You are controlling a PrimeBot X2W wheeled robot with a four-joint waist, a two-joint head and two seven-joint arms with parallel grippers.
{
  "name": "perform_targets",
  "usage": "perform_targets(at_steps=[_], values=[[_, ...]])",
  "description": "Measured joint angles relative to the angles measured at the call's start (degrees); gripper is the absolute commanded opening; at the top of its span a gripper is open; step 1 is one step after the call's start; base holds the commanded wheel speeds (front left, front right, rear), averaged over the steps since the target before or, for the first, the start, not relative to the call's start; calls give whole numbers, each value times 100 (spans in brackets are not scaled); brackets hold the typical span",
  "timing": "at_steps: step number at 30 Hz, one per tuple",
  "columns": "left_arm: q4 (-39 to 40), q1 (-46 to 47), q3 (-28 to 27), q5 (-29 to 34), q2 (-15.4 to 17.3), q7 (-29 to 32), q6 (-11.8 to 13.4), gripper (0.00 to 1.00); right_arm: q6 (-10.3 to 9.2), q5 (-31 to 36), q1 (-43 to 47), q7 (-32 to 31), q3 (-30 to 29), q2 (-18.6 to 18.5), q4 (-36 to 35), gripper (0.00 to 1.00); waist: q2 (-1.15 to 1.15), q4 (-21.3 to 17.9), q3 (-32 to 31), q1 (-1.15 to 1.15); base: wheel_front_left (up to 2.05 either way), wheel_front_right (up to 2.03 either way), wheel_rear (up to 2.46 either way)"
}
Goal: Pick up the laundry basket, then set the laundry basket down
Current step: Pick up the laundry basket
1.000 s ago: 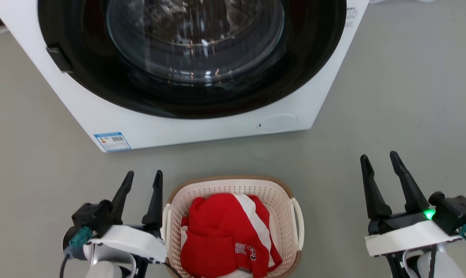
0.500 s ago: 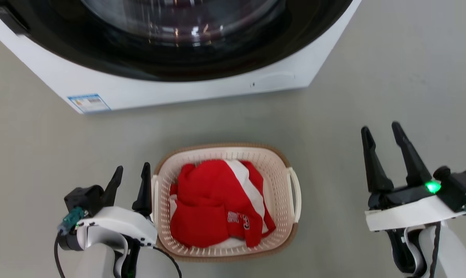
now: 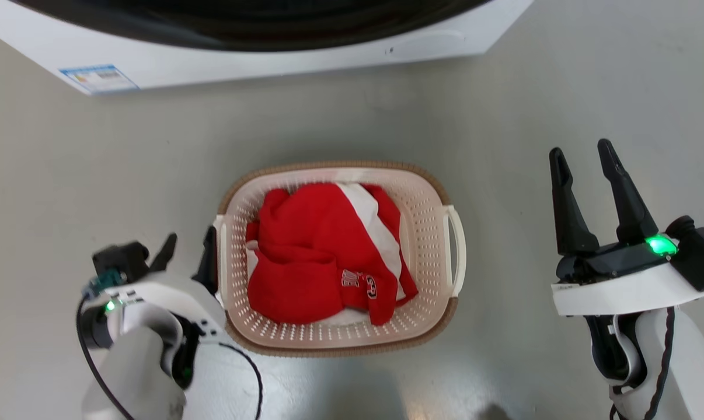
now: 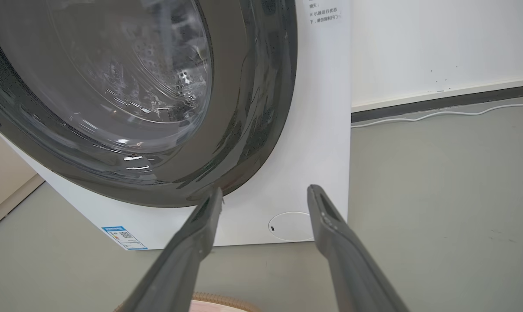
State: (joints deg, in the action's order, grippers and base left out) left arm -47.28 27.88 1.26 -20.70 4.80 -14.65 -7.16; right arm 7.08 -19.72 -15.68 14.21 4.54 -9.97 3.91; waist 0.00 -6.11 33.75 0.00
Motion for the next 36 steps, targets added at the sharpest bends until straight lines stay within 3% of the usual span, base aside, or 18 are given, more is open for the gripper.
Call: perform_targets(at_steps=[20, 31, 33, 34, 36], values=[[-1745, 1266, 790, -367, 242, 0, 0, 100, 0, -100, -467, 0, 155, 109, -135, 100, 0, -206, 1146, 0, 0, 0, 0], [-2058, 1527, 1179, -639, 274, 0, 0, 100, 0, -100, -573, 1, 289, 138, -129, 100, 0, -220, 1356, 0, 0, 0, 0], [-2169, 1533, 1205, -668, 277, 0, 0, 79, 0, -100, -573, 1, 293, 138, -123, 100, 0, -226, 1355, 0, 0, 0, 0], [-2207, 1536, 1211, -677, 280, 0, 0, 57, 0, -100, -573, 1, 297, 138, -119, 100, 0, -228, 1352, 0, 0, 0, 0], [-2284, 1560, 1190, -798, 263, 0, 0, 29, 0, -100, -574, 1, 300, 140, -108, 100, 0, -230, 1342, 0, 0, 0, 0]])
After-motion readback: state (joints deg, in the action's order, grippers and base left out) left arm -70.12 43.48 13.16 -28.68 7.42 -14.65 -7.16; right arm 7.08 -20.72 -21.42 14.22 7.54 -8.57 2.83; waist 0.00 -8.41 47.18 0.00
